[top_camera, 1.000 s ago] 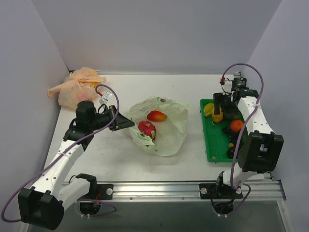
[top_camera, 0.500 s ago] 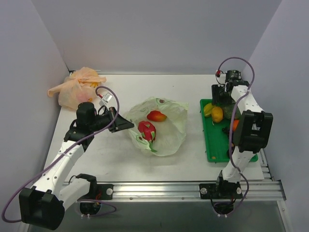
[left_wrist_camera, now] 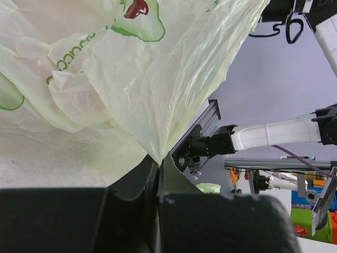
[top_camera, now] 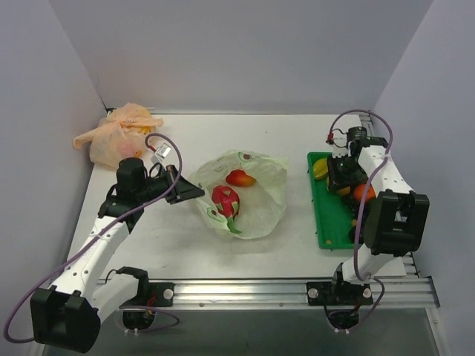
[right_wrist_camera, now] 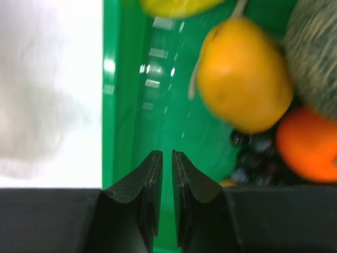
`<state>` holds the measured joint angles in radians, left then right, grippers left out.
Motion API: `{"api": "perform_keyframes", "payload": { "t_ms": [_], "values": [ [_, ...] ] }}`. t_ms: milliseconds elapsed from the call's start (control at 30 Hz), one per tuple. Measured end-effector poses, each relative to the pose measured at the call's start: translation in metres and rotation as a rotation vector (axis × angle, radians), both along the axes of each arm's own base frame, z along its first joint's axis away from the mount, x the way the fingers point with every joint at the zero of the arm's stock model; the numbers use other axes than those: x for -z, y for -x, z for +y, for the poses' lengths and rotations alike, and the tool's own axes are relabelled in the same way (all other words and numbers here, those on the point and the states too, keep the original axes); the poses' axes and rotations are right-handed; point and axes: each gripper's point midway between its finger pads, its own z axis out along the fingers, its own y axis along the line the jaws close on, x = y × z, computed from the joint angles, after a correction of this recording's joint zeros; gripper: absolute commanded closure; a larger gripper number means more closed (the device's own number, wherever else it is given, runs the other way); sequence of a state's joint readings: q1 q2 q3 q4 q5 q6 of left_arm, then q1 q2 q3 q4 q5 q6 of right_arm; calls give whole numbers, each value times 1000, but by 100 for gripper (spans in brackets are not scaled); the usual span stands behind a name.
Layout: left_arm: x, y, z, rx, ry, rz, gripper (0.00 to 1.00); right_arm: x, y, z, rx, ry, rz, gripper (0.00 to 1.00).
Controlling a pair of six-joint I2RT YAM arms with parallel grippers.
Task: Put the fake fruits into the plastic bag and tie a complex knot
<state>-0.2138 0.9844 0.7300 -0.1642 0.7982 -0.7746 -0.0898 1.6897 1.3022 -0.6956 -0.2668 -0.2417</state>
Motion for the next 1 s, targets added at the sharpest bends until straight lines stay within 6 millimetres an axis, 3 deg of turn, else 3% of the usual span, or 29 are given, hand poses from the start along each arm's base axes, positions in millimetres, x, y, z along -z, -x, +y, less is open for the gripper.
{"api": "perform_keyframes", "payload": {
  "t_ms": [100,233,533,633,767,1000],
  "values": [
    [0,0,0,0,1,-3,93,-10,18,3,-32,-13,14,85],
    [0,-1,0,-1,1,-3,93,-20,11,2,-30,-27,-26,82],
    [1,-1,0,-1,1,-4,93,-41,-66,-7,4,26,-252,83],
    [1,-1,1,-3,0,-2,93,-26,-81,-9,1,56,-246,83],
    [1,-2,3,-11,0,-3,93,8,-84,-16,2,115,-176,85],
    [1,-4,5,-19,0,-3,93,43,-52,-25,-7,184,-58,92]
  ]
}}
